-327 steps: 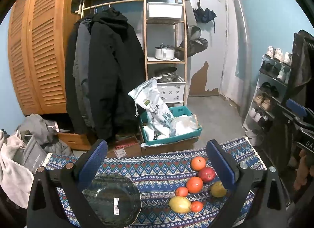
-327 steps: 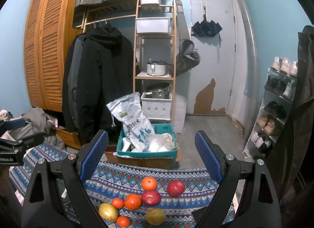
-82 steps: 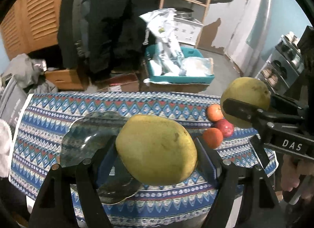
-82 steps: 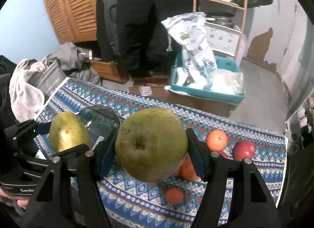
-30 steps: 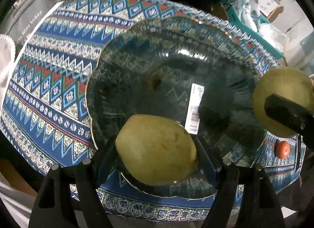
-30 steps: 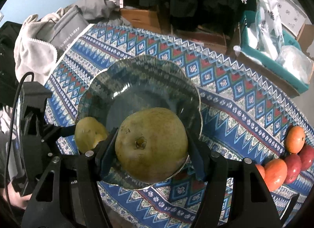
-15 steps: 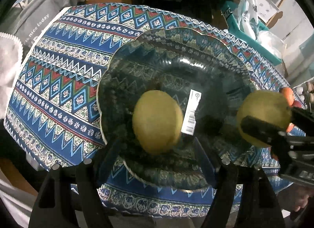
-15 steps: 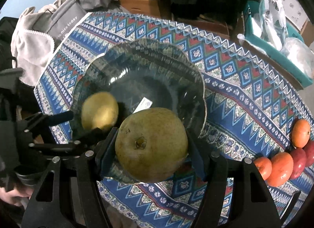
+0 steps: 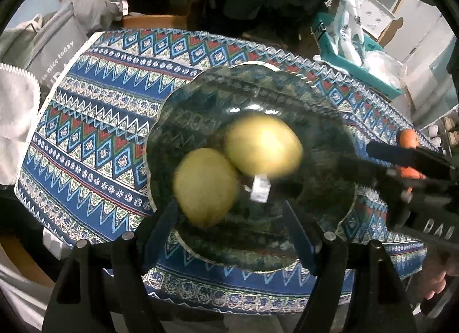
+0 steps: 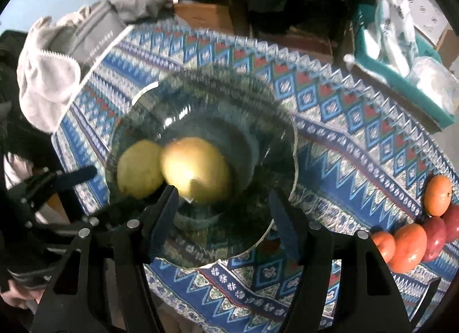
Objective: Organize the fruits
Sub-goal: 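Raise both tools away from the plate back toward the fruit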
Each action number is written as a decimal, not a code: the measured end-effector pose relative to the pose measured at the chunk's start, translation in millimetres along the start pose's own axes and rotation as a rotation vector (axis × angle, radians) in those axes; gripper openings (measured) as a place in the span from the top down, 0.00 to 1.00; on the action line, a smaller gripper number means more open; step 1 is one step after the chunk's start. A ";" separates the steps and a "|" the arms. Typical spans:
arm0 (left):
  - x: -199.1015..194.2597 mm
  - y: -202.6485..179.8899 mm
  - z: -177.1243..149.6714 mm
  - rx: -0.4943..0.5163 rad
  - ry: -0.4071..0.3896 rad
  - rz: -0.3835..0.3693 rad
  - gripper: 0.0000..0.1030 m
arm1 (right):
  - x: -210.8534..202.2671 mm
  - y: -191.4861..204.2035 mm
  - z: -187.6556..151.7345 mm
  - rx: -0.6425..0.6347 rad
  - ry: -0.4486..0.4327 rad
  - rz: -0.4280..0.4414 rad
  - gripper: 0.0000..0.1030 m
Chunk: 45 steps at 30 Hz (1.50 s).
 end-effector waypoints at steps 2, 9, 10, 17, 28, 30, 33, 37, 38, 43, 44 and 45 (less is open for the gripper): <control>-7.7 -3.1 2.5 0.007 -0.027 0.004 0.25 | -13.0 -3.0 5.7 0.011 -0.038 -0.011 0.34; -46.1 -17.6 14.5 0.035 -0.134 -0.005 0.25 | -61.6 -8.7 20.6 0.017 -0.172 -0.079 0.34; -52.9 -20.9 16.5 0.041 -0.153 -0.007 0.25 | -72.3 -9.0 22.6 0.020 -0.200 -0.085 0.34; -95.3 -45.2 23.6 0.097 -0.273 -0.009 0.25 | -128.1 -15.8 28.1 0.056 -0.337 -0.118 0.23; -145.7 -91.5 26.7 0.180 -0.375 -0.051 0.19 | -203.6 -38.8 10.0 0.065 -0.484 -0.193 0.23; -152.2 -97.7 26.7 0.182 -0.383 -0.064 0.16 | -215.7 -44.1 4.5 0.072 -0.504 -0.201 0.23; -162.9 -105.9 27.6 0.194 -0.416 -0.067 0.16 | -234.5 -51.8 -2.6 0.088 -0.535 -0.197 0.23; -172.7 -120.6 26.9 0.230 -0.432 -0.071 0.15 | -261.1 -62.2 -12.7 0.108 -0.587 -0.215 0.20; -174.8 -124.5 26.0 0.236 -0.435 -0.070 0.15 | -266.7 -64.0 -15.0 0.111 -0.599 -0.222 0.19; -186.6 -142.4 22.3 0.273 -0.461 -0.080 0.15 | -295.5 -71.6 -28.9 0.104 -0.660 -0.258 0.16; -188.5 -146.5 21.9 0.283 -0.466 -0.076 0.14 | -301.1 -72.7 -32.2 0.099 -0.675 -0.272 0.15; -189.8 -149.9 21.4 0.291 -0.470 -0.072 0.12 | -305.8 -74.3 -35.1 0.096 -0.688 -0.285 0.15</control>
Point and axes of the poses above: each gripper's, at about its wrist camera, not at the fingertips, and x roughly the way its jaws point, y to its left, z to its top, the point moved 10 cm from there along x, roughly the way its jaws point, and after that the axes turned 9 degrees about y, right-handed, at the moved point
